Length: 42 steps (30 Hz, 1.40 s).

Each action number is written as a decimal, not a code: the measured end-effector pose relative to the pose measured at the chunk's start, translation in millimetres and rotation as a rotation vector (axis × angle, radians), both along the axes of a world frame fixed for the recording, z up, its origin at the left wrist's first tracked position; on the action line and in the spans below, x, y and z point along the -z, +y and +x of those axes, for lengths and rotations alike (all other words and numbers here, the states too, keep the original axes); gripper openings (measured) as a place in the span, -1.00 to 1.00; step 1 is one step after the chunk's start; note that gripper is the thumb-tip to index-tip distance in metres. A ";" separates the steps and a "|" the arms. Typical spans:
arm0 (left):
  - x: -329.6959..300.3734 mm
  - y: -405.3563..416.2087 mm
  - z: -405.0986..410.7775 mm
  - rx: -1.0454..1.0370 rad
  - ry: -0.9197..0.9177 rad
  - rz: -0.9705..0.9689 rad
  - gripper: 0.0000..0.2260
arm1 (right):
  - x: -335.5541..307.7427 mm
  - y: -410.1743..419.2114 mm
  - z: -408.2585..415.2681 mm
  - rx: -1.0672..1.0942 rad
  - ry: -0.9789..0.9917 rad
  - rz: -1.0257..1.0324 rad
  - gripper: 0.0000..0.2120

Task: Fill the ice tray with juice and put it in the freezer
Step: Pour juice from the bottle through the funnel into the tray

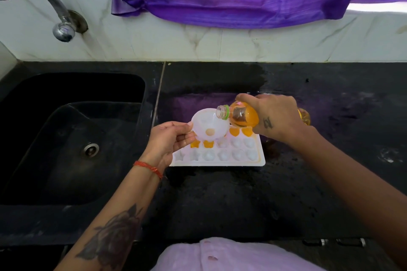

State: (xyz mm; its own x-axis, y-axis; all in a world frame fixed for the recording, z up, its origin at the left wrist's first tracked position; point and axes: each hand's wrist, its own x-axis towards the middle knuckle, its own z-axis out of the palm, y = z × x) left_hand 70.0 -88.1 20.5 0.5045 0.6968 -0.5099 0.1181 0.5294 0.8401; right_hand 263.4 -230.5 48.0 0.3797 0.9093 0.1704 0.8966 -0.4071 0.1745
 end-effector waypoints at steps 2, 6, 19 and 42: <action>-0.9 -0.9 2.1 -0.001 -0.014 -0.007 -0.96 | -2.0 -2.3 0.2 0.016 0.025 0.011 -0.40; 0.4 -4.7 8.0 0.023 -0.024 0.008 -0.97 | -3.4 -8.3 2.6 0.029 0.028 0.009 -0.43; 10.0 -16.0 23.1 0.077 0.001 0.005 -0.97 | 0.3 -27.2 9.3 0.007 -0.111 -0.041 -0.45; 10.5 -16.4 27.2 0.064 0.002 0.015 -0.97 | -2.6 -32.8 14.0 0.034 0.024 0.031 -0.50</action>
